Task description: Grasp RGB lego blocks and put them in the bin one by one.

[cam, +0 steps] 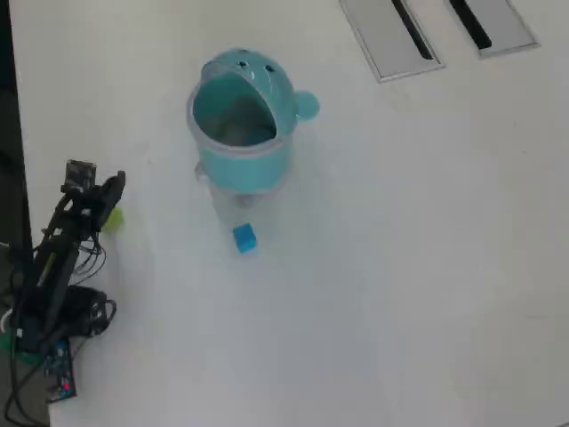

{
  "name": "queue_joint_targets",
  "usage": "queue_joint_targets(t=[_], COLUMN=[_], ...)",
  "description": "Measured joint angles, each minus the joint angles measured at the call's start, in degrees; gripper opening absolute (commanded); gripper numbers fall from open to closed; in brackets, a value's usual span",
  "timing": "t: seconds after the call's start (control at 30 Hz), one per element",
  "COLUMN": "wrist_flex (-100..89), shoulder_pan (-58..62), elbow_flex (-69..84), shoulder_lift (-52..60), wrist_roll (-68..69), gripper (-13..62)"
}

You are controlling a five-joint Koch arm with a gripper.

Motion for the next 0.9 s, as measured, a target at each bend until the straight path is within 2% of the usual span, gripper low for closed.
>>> queue_joint_targets(t=[0.6,0.9], wrist_flex=[16.3,14.0], shoulder_pan=[-6.9,-8.5], elbow_flex=[3.9,4.0], shoulder_lift=[0.1,-2.9], wrist_roll=[0.0,-4.1], gripper=[32.9,33.0])
